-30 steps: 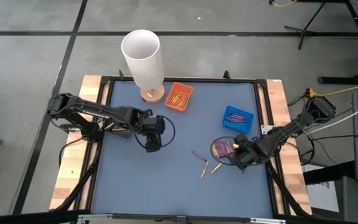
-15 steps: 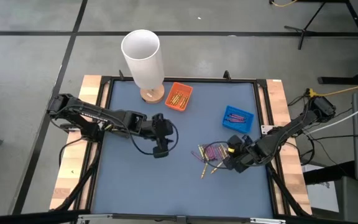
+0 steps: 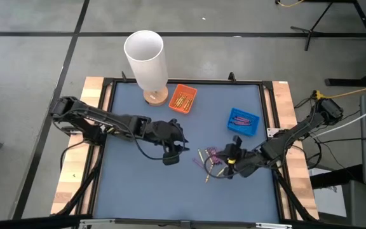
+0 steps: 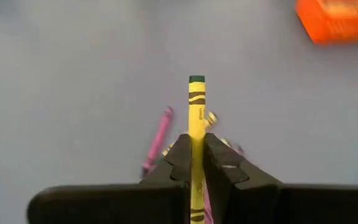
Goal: Sort crayons
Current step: Put the green crayon into the black basket
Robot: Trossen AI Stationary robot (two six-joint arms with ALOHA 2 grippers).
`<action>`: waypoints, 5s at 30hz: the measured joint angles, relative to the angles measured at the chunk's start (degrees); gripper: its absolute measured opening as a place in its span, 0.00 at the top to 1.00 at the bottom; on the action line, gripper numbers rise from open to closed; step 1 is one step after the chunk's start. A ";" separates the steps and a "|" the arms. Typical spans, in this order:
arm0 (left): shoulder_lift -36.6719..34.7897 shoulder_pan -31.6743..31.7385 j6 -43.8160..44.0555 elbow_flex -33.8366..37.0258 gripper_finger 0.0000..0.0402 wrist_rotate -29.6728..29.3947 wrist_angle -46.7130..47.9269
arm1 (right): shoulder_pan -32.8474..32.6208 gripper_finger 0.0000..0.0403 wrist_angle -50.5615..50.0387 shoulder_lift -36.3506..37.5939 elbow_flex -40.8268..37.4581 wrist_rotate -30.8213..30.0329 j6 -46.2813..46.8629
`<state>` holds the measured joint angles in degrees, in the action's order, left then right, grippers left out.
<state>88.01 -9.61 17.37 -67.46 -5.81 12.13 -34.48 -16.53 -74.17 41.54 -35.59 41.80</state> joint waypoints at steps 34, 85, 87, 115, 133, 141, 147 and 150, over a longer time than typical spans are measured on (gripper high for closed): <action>7.71 -1.39 -6.01 0.00 0.64 -2.47 -16.58 | 9.04 0.95 23.29 0.04 0.06 8.66 -32.29; 7.69 -1.39 -9.15 0.02 0.98 -3.30 -18.61 | 9.01 0.95 27.09 0.04 0.02 7.98 -37.52; 7.69 -1.39 -9.14 0.02 0.98 -3.30 -18.61 | 9.01 0.95 27.09 0.04 0.02 7.97 -37.52; 7.67 -1.39 -8.53 0.04 0.98 -3.06 -14.92 | 9.01 0.56 19.47 0.04 0.02 8.19 -37.24; -1.99 -0.65 -1.76 0.09 0.97 -3.41 22.23 | 9.01 0.55 6.03 0.02 0.02 8.23 -37.15; -9.03 2.26 6.23 0.07 0.97 -10.89 50.46 | 9.01 0.55 6.02 0.02 0.02 8.23 -37.15; -9.61 4.60 13.24 0.10 0.97 -16.11 71.39 | 9.01 0.55 6.04 0.02 0.00 8.24 -37.15; -9.64 5.80 15.72 1.76 0.97 -17.54 74.17 | 9.01 0.55 6.05 0.02 0.01 8.25 -37.15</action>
<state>78.37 -3.82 33.09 -65.70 -23.35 86.30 -25.47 -10.48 -74.15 41.55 -27.34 4.64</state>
